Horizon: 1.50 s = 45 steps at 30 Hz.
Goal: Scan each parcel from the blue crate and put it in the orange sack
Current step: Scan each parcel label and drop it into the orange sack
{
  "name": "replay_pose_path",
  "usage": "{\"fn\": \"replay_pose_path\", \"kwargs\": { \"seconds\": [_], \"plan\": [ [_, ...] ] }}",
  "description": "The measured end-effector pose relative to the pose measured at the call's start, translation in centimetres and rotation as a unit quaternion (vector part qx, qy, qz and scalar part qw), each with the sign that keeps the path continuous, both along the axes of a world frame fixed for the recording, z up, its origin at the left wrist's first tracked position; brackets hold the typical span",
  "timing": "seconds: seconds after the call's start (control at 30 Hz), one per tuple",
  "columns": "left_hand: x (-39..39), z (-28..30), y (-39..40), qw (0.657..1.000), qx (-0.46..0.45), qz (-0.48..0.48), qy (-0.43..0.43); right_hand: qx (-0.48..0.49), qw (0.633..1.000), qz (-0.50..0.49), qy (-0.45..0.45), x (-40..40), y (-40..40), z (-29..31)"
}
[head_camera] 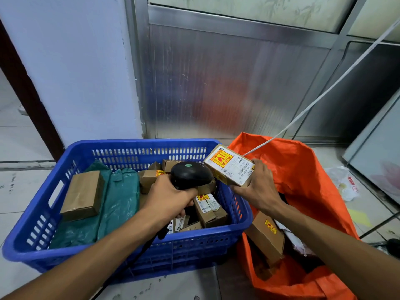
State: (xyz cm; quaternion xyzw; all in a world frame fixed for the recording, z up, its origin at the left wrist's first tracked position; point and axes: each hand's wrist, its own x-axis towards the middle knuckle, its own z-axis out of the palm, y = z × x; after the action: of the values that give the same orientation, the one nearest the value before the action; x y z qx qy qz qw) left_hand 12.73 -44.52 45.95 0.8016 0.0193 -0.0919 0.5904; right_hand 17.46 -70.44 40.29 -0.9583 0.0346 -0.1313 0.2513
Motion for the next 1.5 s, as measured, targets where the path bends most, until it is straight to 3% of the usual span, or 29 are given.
{"fn": "replay_pose_path", "kwargs": {
  "seconds": [0.2, 0.43, 0.8, 1.17, 1.33, 1.4, 1.5],
  "plan": [
    [-0.1, 0.0, -0.1, 1.0, 0.004, -0.007, -0.001, 0.071, 0.992, -0.086, 0.058, 0.1, -2.4, -0.3],
    [0.0, -0.1, -0.2, 1.0, 0.013, -0.008, 0.001, 0.211, 0.938, -0.255, 0.107, 0.9, -6.2, -1.5],
    [0.3, -0.6, -0.3, 1.0, 0.023, -0.008, 0.005, 0.201, 0.876, -0.349, 0.263, -0.5, -10.7, -5.7],
    [0.2, -0.3, -0.2, 1.0, 0.024, -0.001, 0.011, 0.199, 0.84, -0.421, 0.278, -1.5, -9.7, -8.8],
    [0.5, -0.2, -0.1, 1.0, 0.019, 0.012, 0.016, 0.081, 0.85, -0.403, 0.331, -1.6, -6.2, -9.1],
    [0.5, -0.2, -0.1, 1.0, 0.02, 0.012, 0.015, 0.044, 0.884, -0.38, 0.268, -1.5, -4.4, -8.3],
    [0.5, -0.2, -0.1, 1.0, 0.026, 0.01, 0.015, -0.034, 0.952, -0.268, 0.142, -1.3, -1.6, -6.9]
  ]
}}
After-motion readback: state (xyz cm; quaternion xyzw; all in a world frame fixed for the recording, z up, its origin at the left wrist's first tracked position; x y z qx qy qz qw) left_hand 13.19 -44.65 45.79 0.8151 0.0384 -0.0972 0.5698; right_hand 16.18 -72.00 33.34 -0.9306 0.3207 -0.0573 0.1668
